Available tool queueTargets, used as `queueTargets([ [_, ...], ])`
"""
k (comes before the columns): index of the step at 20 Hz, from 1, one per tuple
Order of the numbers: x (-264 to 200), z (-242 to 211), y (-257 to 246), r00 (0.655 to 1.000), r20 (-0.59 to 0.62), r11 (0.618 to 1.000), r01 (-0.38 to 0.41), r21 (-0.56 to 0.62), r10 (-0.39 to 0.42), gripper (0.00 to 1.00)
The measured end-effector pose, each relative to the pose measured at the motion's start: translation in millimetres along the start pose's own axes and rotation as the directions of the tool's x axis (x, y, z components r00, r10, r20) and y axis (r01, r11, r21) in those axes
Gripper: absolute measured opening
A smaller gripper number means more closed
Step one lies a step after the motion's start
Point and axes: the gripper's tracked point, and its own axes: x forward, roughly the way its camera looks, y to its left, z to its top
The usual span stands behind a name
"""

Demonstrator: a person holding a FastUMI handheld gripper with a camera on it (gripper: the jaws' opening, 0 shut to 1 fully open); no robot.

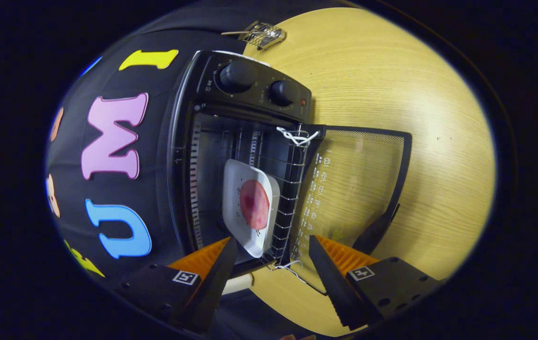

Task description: Open the toaster oven, put the food inside, and close the toaster oven door.

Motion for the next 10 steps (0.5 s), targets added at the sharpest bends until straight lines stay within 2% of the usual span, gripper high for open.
queueTargets([
  [3,-14,-1,-4,0.999,-0.020,0.974,-0.033,-0.223,0.029,0.99],
  [5,-24,-1,-11,0.999,-0.026,0.918,-0.038,-0.394,0.030,0.99],
  [7,-32,-3,-24,0.999,-0.035,0.829,-0.030,-0.558,0.012,0.99],
  [8,-37,-3,-31,0.999,-0.033,0.767,-0.020,-0.642,-0.002,0.99],
  [10,-45,2,-47,1.000,-0.002,0.615,0.014,-0.788,-0.026,0.99],
])
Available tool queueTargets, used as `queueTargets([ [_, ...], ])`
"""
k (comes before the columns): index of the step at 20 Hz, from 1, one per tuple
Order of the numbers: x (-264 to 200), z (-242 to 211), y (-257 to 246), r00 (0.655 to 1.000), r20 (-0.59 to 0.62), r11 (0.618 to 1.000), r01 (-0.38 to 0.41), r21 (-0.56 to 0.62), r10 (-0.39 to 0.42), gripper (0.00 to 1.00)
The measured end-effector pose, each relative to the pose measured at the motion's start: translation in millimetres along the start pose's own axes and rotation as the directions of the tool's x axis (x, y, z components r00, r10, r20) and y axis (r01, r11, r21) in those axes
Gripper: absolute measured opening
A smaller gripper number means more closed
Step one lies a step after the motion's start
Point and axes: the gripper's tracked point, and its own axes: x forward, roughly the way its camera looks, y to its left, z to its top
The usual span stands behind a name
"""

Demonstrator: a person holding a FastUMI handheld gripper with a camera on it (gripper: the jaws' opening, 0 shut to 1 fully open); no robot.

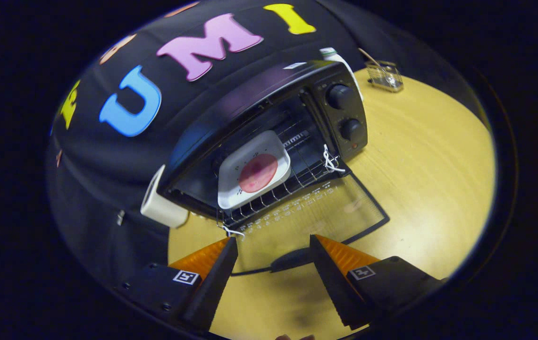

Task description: Open the toaster oven, put the food inside, and close the toaster oven door.

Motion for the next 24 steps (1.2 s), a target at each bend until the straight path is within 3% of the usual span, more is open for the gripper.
queueTargets([
  [2,-6,-18,-13,0.999,-0.030,0.987,0.034,-0.160,-0.039,0.99],
  [5,-6,-46,-25,0.993,-0.081,0.958,0.059,-0.282,-0.085,0.99],
  [11,21,-81,-30,0.975,-0.165,0.947,0.094,-0.309,-0.151,0.99],
  [17,49,-82,-32,0.963,-0.153,0.929,0.162,-0.334,-0.223,0.99],
  [20,49,-81,-34,0.955,-0.143,0.896,0.184,-0.405,-0.261,0.99],
  [24,43,-77,-31,0.961,-0.122,0.900,0.182,-0.397,-0.248,0.98],
])
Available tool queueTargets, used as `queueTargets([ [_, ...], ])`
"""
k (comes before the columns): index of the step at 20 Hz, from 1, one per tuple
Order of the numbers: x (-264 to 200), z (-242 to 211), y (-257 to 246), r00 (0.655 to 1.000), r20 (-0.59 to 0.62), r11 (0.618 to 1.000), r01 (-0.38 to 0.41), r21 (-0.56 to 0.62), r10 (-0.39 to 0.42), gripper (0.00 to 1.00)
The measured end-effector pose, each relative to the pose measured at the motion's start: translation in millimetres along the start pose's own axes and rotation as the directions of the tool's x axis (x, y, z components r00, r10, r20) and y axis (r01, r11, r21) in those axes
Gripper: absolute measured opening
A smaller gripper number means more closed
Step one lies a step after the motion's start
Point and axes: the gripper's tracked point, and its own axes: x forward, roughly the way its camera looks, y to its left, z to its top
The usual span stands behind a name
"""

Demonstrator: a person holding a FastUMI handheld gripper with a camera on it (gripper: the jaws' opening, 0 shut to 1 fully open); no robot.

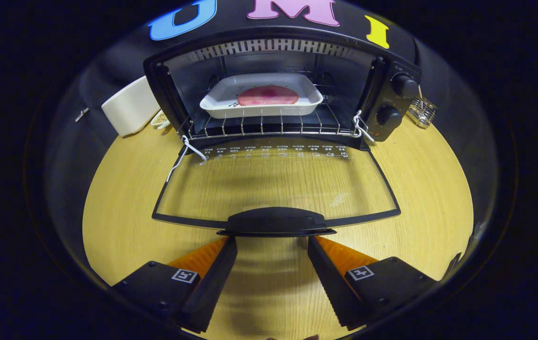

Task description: Open the toaster oven, put the food inside, and close the toaster oven door.

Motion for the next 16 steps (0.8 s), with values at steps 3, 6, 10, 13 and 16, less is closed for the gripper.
queueTargets([
  [3,-15,5,0,0.999,0.049,1.000,-0.011,-0.027,0.012,0.99],
  [6,-30,14,1,0.994,0.106,0.998,-0.018,-0.058,0.024,0.99],
  [10,-53,31,4,0.982,0.184,0.997,-0.025,-0.078,0.040,0.99],
  [13,-72,47,7,0.969,0.243,0.995,-0.023,-0.099,0.046,0.98],
  [16,-83,67,8,0.953,0.299,0.994,-0.024,-0.105,0.054,0.99],
])
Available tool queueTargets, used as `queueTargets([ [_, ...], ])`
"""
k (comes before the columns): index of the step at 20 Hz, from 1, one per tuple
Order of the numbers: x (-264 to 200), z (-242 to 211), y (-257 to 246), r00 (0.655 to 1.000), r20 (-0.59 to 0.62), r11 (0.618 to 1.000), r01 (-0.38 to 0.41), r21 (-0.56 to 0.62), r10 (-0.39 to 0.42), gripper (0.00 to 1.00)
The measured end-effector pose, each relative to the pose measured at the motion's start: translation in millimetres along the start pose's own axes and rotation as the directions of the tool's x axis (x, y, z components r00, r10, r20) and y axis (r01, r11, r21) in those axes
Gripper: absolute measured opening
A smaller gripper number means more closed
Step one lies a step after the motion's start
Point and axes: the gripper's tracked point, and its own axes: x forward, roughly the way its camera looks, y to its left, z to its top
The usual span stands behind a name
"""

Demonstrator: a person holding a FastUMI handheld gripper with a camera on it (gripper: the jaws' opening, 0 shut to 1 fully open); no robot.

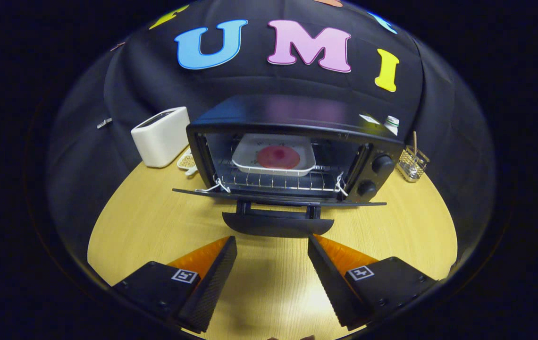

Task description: Open the toaster oven, put the food inside, and close the toaster oven door.

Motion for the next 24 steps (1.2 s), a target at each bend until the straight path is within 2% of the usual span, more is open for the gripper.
queueTargets([
  [7,-4,44,-8,0.994,0.110,1.000,0.007,-0.029,-0.004,0.99],
  [13,-45,79,-23,0.973,0.231,0.998,0.001,-0.066,0.014,0.98],
  [17,-87,114,-47,0.940,0.342,0.997,0.019,-0.070,0.006,0.98],
  [24,-167,189,-110,0.848,0.528,0.997,0.073,-0.025,-0.049,0.98],
])
